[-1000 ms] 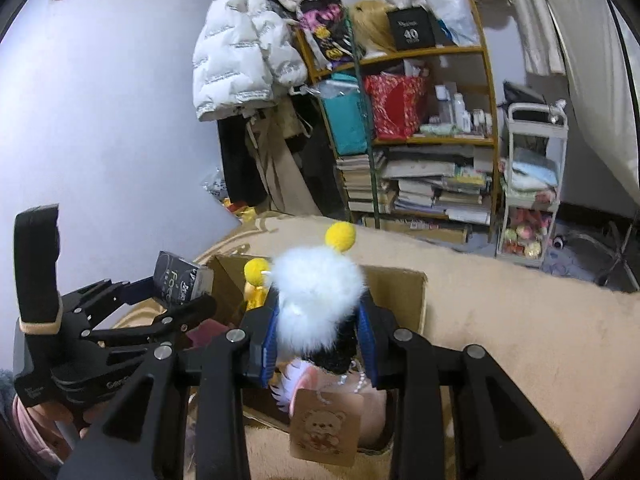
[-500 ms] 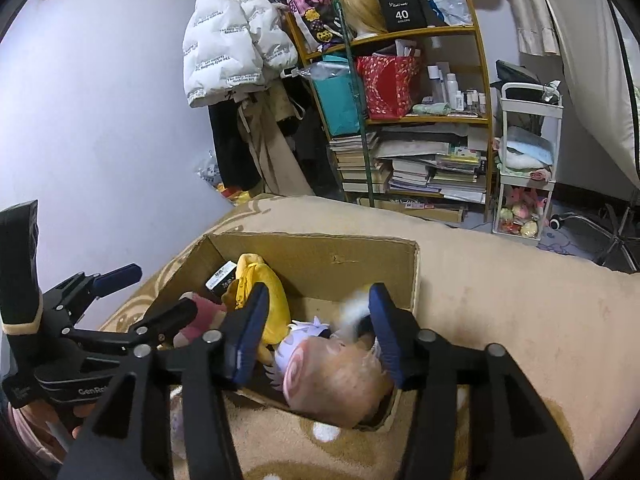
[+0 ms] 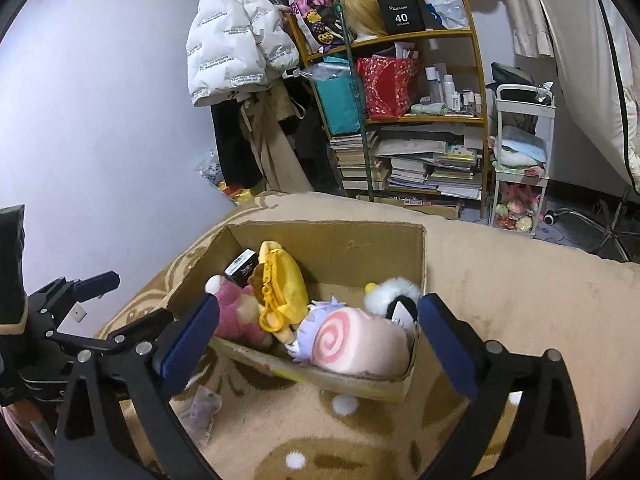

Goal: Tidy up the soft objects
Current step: 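Move both tools back to the purple bagged item and green tissue pack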

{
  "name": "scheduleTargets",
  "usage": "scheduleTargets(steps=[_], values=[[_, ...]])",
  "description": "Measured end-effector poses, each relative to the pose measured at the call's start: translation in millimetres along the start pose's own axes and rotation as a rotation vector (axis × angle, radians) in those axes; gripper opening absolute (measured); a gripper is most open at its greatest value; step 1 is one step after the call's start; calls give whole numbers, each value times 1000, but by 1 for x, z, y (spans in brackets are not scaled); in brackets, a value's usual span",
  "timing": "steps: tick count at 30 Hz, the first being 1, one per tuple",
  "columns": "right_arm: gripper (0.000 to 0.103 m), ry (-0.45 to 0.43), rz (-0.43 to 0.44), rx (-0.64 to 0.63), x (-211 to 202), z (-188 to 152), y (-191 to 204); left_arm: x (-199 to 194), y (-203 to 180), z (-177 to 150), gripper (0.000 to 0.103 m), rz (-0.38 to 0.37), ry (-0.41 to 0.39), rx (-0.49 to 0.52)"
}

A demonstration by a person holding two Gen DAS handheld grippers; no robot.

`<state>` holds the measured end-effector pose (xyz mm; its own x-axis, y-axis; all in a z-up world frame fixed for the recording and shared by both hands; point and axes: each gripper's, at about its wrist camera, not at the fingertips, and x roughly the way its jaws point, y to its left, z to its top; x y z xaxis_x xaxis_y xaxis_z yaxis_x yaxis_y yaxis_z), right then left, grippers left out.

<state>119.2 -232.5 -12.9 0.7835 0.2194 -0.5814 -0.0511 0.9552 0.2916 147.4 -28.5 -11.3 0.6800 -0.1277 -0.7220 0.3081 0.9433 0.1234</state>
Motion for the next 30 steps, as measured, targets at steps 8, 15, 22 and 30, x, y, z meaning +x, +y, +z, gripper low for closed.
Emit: scheduleTargets(steps=[8, 15, 22, 30], values=[[103, 20, -17, 2, -23, -13, 10, -13, 15, -15, 98, -5, 62, -46], [103, 59, -39, 12, -33, -25, 14, -11, 19, -25, 98, 2, 123, -58], [103, 118, -54, 31, -38, -41, 15, 1, 20, -34, 98, -1, 206, -64], [103, 231, -59, 62, -30, -63, 17, 27, 26, -47, 98, -1, 319, -94]])
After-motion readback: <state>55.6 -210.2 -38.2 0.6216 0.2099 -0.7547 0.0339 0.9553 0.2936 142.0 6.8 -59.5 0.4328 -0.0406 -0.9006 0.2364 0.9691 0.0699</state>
